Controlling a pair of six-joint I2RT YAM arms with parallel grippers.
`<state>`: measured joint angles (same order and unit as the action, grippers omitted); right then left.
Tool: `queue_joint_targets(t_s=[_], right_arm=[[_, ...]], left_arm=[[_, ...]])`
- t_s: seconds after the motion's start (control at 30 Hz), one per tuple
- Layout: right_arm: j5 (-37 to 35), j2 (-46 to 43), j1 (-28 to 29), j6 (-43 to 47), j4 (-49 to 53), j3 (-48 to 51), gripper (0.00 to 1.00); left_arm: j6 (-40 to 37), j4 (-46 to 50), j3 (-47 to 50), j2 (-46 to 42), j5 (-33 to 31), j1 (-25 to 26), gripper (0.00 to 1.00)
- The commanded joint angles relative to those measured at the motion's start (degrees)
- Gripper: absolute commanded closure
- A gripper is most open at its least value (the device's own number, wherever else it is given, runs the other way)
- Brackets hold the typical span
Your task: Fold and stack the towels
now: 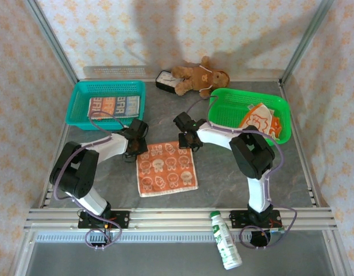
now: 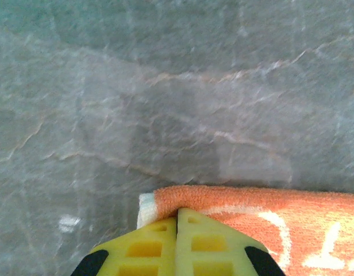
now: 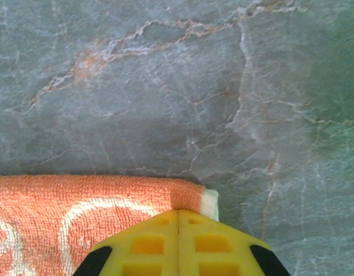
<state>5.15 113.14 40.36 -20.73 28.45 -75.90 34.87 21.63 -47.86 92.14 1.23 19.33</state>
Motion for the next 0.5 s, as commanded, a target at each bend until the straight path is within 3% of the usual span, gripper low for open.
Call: queue_joint_targets(t_s=[0.0,0.27,0.33,0.47], right_arm=[[2.0,-1.8,1.0,0.0,1.5,2.2,1.0],[2.2,-3.4,1.9,-1.6,1.8,1.1,1.0],[2.6,-3.8,1.5,-2.1,2.0,0.0,0.95],[3.4,-3.8,-0.5,-3.3,2.5,-1.2,0.84]], left_arm=[[0.4,3.6,3.8,-2.9,-2.9,-0.6,1.0],[0.0,6.6,2.8,-8.8,-0.4,-0.5,1.0],[-0.2,7.6,1.5,-9.9,-1.1,-0.7,0.99],[-1.0,7.8,0.4,-9.6,-1.3,-2.6,0.88]])
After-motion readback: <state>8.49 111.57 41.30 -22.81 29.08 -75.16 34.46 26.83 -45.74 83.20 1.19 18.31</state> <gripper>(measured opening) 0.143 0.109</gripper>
